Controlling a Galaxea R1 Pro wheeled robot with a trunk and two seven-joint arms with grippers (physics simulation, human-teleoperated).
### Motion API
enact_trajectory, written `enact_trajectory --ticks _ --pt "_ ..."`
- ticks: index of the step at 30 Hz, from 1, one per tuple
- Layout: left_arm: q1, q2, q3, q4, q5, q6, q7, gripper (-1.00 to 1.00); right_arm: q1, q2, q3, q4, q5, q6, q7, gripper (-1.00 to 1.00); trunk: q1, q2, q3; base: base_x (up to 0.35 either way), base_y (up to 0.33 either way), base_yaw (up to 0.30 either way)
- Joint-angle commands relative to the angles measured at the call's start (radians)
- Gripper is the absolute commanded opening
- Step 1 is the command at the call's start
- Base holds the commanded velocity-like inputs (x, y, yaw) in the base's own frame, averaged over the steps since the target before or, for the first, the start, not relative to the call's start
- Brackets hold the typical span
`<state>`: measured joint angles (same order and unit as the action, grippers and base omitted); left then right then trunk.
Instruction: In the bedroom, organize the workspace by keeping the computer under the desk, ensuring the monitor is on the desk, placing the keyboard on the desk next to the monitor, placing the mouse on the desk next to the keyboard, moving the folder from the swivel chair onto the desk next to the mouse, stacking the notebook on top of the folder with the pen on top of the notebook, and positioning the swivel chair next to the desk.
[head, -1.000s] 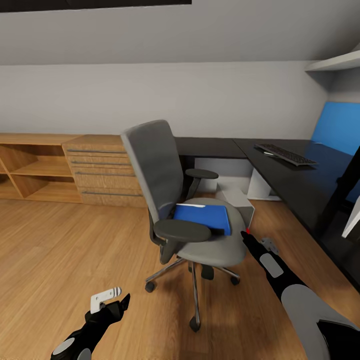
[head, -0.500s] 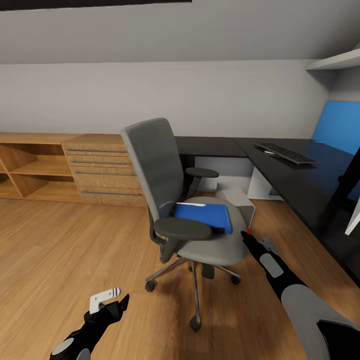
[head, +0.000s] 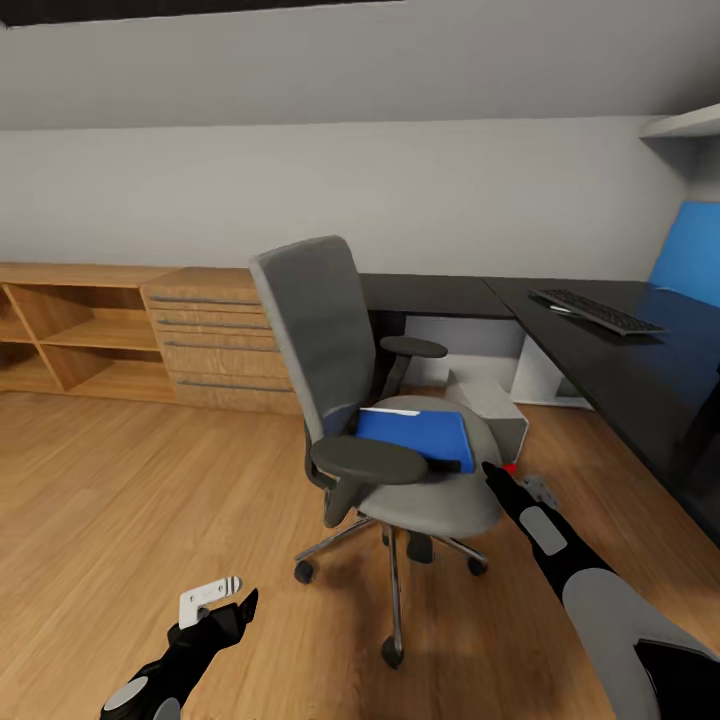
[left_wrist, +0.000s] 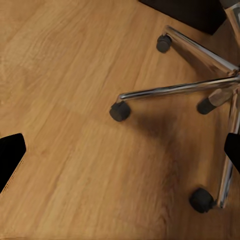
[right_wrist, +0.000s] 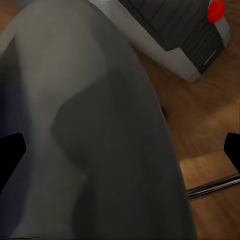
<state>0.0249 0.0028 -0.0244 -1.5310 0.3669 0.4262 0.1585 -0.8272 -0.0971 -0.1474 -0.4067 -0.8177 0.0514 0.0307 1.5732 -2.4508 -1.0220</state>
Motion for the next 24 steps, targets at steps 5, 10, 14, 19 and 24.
enact_trajectory --ticks 5,10,14,19,24 --pt "0.000 0.000 -0.002 -0.001 0.010 0.003 0.009 1.00 0.000 0.000 -0.001 0.000 -0.009 0.004 0.004 1.00 0.000 0.000 -0.001 0.000 0.000 0.268" --pt "0.000 0.000 -0.002 -0.001 0.010 0.003 0.009 1.00 0.000 0.001 -0.001 0.000 -0.009 0.004 0.005 1.00 0.000 0.000 -0.001 0.000 0.000 0.270" --pt "0.000 0.000 -0.002 -0.001 0.009 0.003 0.010 1.00 0.000 0.002 -0.001 0.000 -0.009 0.004 0.005 1.00 0.000 0.000 -0.001 0.000 0.000 0.269" --pt "0.000 0.000 -0.002 -0.001 0.010 0.003 0.010 1.00 0.000 0.002 -0.001 0.000 -0.009 0.004 0.005 1.00 0.000 0.000 -0.001 0.000 0.000 0.269" --pt "0.000 0.000 -0.002 -0.001 0.010 0.003 0.010 1.00 0.000 0.002 -0.001 -0.001 -0.009 0.004 0.005 1.00 0.000 0.000 -0.001 0.000 0.000 0.228"
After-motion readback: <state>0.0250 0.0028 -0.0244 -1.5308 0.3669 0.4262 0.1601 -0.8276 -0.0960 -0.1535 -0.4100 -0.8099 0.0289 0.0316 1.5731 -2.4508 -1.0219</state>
